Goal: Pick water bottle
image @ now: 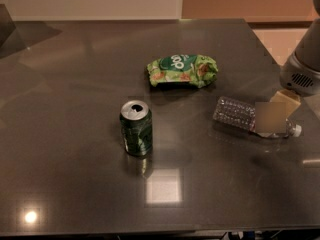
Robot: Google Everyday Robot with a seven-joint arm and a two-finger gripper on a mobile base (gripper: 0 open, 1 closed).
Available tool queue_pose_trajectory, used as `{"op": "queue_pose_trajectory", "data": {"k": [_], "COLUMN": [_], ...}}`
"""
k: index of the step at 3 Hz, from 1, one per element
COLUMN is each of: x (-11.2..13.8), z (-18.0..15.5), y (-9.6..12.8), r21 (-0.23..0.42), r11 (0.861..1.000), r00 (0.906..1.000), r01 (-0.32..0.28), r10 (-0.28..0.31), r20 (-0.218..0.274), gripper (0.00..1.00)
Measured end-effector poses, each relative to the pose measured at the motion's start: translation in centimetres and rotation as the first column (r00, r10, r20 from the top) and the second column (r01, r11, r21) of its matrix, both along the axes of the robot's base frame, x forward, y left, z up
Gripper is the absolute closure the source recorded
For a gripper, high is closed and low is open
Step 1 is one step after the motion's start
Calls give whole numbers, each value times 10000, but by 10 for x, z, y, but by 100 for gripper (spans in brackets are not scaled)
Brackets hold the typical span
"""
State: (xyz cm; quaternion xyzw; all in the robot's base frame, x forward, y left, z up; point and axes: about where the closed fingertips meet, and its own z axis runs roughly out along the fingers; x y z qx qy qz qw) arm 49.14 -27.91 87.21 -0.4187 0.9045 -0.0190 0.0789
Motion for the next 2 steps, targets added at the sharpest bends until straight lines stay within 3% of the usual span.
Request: {"op": "queue_pose_trajectory", "data": {"k": [1, 2], "x": [0, -1], "z": [-12, -19], "y": [6, 7], "r21": [394, 756], "r11": [9986, 9946], "r00": [9993, 9969], "r01": [-346, -714], "r10": [350, 737], "r20": [-93, -285], "gripper": [0, 16]}}
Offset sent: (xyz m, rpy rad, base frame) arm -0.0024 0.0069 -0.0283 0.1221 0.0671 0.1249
